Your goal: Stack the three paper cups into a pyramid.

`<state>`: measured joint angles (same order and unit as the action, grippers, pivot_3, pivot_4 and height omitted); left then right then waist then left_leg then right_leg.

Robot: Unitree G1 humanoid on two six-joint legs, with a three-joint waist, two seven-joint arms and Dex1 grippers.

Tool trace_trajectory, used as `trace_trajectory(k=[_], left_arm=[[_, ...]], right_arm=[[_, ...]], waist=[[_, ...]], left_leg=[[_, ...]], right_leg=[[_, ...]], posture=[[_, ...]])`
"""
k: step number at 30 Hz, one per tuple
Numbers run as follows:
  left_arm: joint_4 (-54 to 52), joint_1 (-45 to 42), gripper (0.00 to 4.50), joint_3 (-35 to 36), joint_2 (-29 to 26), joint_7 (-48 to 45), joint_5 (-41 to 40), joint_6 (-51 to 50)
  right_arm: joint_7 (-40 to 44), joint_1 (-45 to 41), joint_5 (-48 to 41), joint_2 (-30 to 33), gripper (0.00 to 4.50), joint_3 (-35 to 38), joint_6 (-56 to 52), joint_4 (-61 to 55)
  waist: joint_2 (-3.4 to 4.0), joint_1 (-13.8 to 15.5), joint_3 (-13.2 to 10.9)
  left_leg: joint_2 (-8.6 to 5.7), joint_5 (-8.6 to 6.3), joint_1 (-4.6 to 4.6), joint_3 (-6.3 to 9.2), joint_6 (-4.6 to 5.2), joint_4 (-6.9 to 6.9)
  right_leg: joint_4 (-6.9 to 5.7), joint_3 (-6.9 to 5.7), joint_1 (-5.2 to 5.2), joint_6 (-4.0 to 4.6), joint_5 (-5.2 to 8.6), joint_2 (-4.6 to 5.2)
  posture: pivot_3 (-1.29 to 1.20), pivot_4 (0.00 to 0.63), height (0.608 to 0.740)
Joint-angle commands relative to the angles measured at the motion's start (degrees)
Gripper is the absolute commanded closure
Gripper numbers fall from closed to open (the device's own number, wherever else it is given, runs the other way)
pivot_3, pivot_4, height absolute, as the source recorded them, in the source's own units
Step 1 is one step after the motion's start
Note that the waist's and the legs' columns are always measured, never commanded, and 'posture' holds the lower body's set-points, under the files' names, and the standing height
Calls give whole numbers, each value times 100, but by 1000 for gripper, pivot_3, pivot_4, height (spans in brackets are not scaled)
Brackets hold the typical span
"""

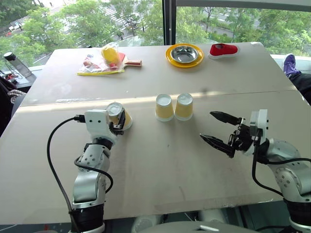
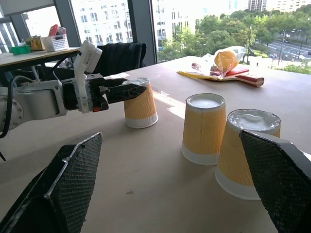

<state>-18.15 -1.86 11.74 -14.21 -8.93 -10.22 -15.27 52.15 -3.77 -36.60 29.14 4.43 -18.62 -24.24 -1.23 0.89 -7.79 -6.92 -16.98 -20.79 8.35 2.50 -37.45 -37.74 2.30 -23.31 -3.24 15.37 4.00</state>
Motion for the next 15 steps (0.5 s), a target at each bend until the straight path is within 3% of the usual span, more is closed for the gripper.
trace_trajectory(k=[1, 5, 9, 11, 15], left_arm=[[-148, -284, 2049, 83, -310, -278, -54, 127], [-124, -921, 2049, 156, -701, -846, -594, -271], [332, -2415, 2049, -20, -1350, -1955, -1426, -1042], [683, -3021, 2049, -300, -1606, -2470, -1448, -1142], [1510, -4305, 2049, -655, -1526, -3213, -1663, -1249]], right_arm=[[-53, -52, -156, 69, 0, 127, 4, -307], [-130, -27, -212, 119, 0, 220, -3, -337], [-209, 51, -241, 186, 0, 491, 117, -243], [-265, 89, -196, 191, 0, 601, 190, -223], [-405, 102, -237, 171, 0, 790, 248, -273]], waist=[[0, 3, 0], [-3, 17, -1], [-17, 27, -9], [-16, -2, -8], [-16, -34, -8]], left_leg=[[0, 0, 0, 0, 0, 0], [0, 0, -3, 6, 0, -5], [-2, 0, -6, 6, 0, -13], [-3, 0, -23, 24, 0, -33], [-10, 0, -23, 16, 0, -38]], right_leg=[[0, 0, 0, 0, 0, 0], [-1, -7, -2, 0, 0, 1], [-4, -12, -2, 0, 0, 3], [-8, -34, -7, 0, 0, 2], [-7, -40, -4, -1, -1, 6]], posture=[[0, 150, 740], [0, 150, 740], [0, 150, 740], [0, 150, 740], [0, 150, 740]])
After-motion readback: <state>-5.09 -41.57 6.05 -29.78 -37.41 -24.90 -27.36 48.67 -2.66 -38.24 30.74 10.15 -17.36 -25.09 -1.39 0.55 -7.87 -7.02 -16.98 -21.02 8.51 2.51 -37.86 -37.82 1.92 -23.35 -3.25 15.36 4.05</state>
